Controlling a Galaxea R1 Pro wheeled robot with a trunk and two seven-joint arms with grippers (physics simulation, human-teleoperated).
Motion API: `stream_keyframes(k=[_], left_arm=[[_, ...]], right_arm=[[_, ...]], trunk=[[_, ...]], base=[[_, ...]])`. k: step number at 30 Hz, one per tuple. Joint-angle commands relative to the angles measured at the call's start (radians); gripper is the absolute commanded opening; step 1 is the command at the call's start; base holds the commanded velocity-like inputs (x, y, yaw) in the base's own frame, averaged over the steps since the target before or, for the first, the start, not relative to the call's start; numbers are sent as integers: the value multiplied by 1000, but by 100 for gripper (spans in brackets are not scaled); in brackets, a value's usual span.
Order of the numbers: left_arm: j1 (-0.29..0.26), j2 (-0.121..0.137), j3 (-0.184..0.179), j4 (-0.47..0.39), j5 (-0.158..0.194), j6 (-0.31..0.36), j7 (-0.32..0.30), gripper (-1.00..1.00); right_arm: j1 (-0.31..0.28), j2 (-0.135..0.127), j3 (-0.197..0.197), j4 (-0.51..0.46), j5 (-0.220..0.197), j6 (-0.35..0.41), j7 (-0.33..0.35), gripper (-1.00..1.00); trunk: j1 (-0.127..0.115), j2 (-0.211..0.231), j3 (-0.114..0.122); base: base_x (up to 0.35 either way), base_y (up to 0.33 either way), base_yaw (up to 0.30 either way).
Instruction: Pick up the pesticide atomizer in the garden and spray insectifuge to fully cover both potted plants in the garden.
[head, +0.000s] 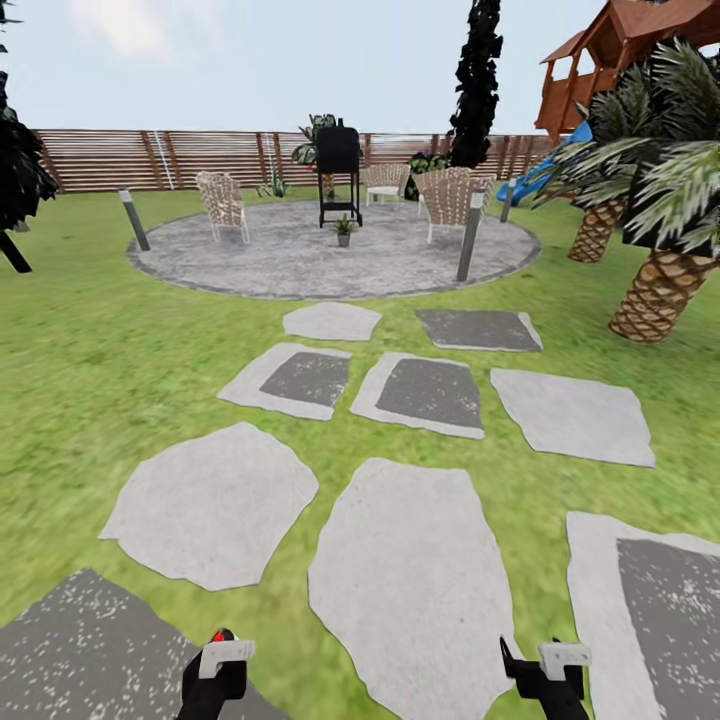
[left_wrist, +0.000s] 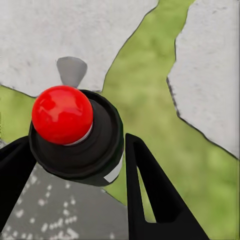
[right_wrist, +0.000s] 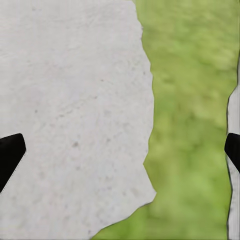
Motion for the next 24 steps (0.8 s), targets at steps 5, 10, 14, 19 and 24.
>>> stream_keyframes(k=[5, 10, 14, 19, 24], left_arm=[[0, 0, 0, 1, 1, -3, 2, -100], [0, 0, -1, 1, 1, -3, 1, -100], [0, 0, -1, 1, 1, -3, 1, -100], [0, -1, 0, 1, 2, -3, 1, -100], [0, -1, -1, 1, 1, -3, 2, -100]], right_arm=[[-1, 1, -4, 1, 2, -3, 1, 100], [-1, 1, -4, 1, 2, -3, 1, 100], [-1, 1, -4, 1, 2, -3, 1, 100], [0, 1, -4, 1, 2, -3, 1, 100], [0, 1, -4, 1, 2, -3, 1, 100]], trunk=[[-4, 7, 10], [-4, 7, 18], [-4, 7, 24], [-4, 7, 31], [-4, 7, 33]], base=[[0, 0, 0], [0, 0, 0], [97, 0, 0], [289, 0, 0], [330, 0, 0]])
